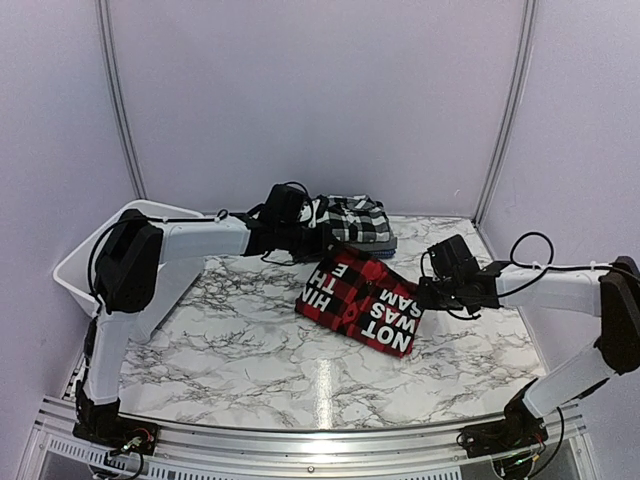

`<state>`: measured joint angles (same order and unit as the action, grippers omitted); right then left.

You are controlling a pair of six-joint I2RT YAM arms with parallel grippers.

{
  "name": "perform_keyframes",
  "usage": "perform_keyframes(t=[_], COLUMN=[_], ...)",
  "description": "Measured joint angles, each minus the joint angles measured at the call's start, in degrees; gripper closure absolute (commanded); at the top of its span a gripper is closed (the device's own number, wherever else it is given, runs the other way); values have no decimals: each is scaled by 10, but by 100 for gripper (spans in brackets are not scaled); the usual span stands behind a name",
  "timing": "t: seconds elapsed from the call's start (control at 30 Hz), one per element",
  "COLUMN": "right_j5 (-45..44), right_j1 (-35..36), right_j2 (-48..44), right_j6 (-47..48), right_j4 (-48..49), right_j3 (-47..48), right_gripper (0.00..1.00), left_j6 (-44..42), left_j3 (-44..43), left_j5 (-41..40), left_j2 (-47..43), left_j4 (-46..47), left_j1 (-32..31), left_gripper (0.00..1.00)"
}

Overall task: Fold and stack the long sleeve shirts
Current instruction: Fold the 2/3-rectangle-folded shirt at the center of the board.

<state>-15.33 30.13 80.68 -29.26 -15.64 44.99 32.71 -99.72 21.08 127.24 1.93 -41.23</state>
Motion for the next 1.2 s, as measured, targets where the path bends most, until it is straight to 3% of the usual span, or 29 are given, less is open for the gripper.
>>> perform_keyframes(t=[0.23, 0.37, 0.5, 0.57, 0.63, 0.7, 0.77, 0.83, 0.9, 1.03, 1.2], right_j5=[1, 8, 7, 6, 2, -5, -11, -14, -14, -10, 30], right_j1=[-15, -37, -42, -43, -44, -44, -44, -44, -41, -17, 12], right_j2=[25, 52, 75, 85, 94, 95, 95, 91, 80, 47, 77], right_j6=[-17, -8, 3, 6, 9, 15, 22, 26, 29, 28, 25], right_j4=[30, 52, 53, 52, 45, 32, 13, -4, -19, -29, -13], right_j3=[-53, -50, -17, -2, 14, 29, 49, 68, 84, 103, 128], right_gripper=[100, 100, 98, 83, 62, 50, 45, 45, 45, 59, 70], left_j6=[-4, -4, -6, -7, -10, -8, -13, -22, -28, -35, -40], left_j3=[-81, -82, -99, -109, -113, -114, -110, -99, -81, -30, 44], left_j5=[-2, -15, -25, -32, -38, -53, -67, -78, -83, -79, -52], left_j2=[71, 94, 110, 113, 113, 111, 105, 91, 68, 8, -48], left_j4=[7, 4, -7, -12, -14, -21, -33, -45, -53, -58, -54], left_j1=[-14, -11, -5, 0, 3, 8, 13, 19, 24, 31, 28], left_gripper=[100, 100, 94, 79, 66, 51, 41, 41, 49, 68, 78])
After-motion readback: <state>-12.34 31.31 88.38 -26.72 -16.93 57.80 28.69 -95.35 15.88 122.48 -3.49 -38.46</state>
